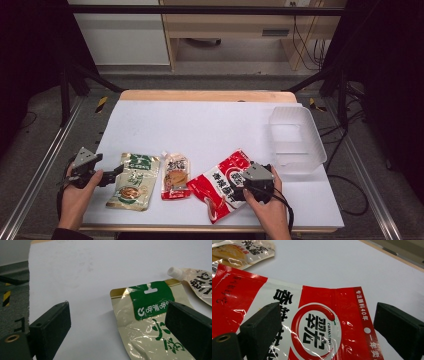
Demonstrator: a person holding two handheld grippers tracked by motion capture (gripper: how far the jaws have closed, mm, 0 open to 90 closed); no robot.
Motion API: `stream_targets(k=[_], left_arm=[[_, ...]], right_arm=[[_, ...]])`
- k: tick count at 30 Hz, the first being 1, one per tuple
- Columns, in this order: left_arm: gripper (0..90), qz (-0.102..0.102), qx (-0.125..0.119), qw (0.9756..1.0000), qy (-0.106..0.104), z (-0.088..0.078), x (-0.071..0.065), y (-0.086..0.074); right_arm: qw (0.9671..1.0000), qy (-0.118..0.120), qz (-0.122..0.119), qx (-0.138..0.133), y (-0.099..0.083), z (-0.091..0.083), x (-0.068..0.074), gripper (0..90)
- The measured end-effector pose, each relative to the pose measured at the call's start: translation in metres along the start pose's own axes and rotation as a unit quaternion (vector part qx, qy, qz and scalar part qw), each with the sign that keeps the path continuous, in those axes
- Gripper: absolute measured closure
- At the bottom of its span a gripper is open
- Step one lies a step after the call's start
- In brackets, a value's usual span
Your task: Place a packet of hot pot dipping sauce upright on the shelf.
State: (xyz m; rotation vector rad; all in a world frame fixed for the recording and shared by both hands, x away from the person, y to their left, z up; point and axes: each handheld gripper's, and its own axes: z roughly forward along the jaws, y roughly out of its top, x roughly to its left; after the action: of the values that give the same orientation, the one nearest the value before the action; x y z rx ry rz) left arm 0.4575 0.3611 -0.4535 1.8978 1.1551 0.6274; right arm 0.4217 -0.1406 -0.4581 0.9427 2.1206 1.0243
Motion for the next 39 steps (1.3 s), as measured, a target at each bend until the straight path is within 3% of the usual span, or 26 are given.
stream_targets(k=[5,13,17,33,39], left_arm=[[7.5,0.0,0.009,0.9999,-0.013,0.004,0.001,0.0],[7.5,0.009,0.017,0.9994,-0.029,0.015,0.002,0.001],[8.5,0.0,0.027,0.9987,-0.044,0.021,0.007,-0.001],[19.9,0.017,0.066,0.9952,-0.071,0.035,0.008,0.001],[23.1,0.003,0.076,0.9939,-0.081,0.045,0.013,0.002]], right_arm=[[1.0,-0.009,0.003,0.002,0.001,0.0,0.001,6.9],[1.0,-0.004,0.007,0.004,0.001,0.002,0.001,6.1],[0.9999,-0.012,0.011,0.006,0.001,0.002,0.0,6.0],[0.9998,-0.012,0.016,0.009,0.001,0.002,0.001,6.4],[0.9997,-0.009,0.017,0.011,0.001,0.004,-0.002,6.6]])
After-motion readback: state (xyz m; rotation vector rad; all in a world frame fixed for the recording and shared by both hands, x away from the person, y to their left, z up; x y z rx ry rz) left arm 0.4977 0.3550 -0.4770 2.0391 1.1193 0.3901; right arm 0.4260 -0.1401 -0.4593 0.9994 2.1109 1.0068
